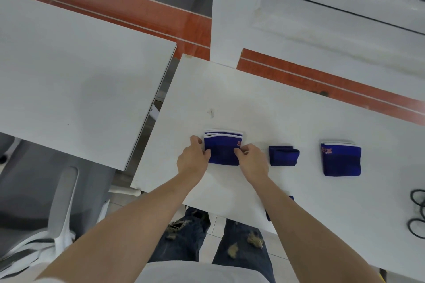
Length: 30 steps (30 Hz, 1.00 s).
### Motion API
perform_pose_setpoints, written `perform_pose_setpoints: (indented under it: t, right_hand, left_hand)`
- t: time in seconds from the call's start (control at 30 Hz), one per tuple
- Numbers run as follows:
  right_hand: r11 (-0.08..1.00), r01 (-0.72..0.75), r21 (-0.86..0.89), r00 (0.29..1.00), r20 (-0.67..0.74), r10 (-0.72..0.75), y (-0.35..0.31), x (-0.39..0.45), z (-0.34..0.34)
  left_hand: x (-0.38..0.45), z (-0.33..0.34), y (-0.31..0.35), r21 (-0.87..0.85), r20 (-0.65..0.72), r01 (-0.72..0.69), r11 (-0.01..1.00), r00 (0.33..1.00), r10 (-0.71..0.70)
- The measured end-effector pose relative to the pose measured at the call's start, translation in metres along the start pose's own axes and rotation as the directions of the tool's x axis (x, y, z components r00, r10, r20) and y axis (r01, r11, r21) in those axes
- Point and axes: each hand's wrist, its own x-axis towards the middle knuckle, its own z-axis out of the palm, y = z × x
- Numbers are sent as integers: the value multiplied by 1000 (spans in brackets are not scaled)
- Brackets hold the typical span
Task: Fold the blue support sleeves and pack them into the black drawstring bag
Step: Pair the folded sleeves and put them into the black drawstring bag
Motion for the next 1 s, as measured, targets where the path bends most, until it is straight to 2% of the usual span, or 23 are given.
perform_pose_setpoints:
  t: [0.07, 0.13, 0.17, 0.23, 0.3, 0.37, 0.47, 0.57, 0.67, 1.0]
  right_hand:
    - [998, 17, -55, 1000, -24, -18, -2, -1, -1]
    - [987, 108, -119, 987, -108, -121, -1, -5, -4]
    - [967, 199, -156, 960, -166, -225, 1, -6, -4]
    - [879, 399, -260, 861, -224, -457, 8, -9, -5]
    - [760, 518, -392, 775, -162, -611, 17, -9, -3]
    - [665, 569, -484, 723, -89, -685, 25, -8, -2]
    - [638, 561, -528, 727, -55, -684, 30, -5, 1]
    - [627, 518, -582, 773, 5, -635, 36, -1, 4]
    - [618, 499, -607, 801, 52, -596, 40, 2, 5]
    - [630, 470, -618, 847, 114, -520, 40, 4, 5]
  left_hand:
    - [0, 2, 0, 175, -101, -146, 974, 981, 166]
    - [1, 4, -2, 375, -116, -296, 878, 925, 361]
    - [2, 6, -4, 434, -104, -358, 827, 892, 440]
    - [0, 7, -7, 470, -55, -456, 756, 840, 540]
    - [-1, 7, -8, 505, 3, -515, 693, 804, 595]
    - [1, 8, -9, 543, 85, -570, 617, 768, 634]
    - [5, 10, -9, 552, 167, -614, 564, 744, 647]
    - [8, 18, -13, 551, 215, -600, 581, 774, 596]
    - [12, 22, -21, 579, 279, -600, 553, 782, 557]
    - [19, 27, -22, 589, 357, -582, 560, 809, 466]
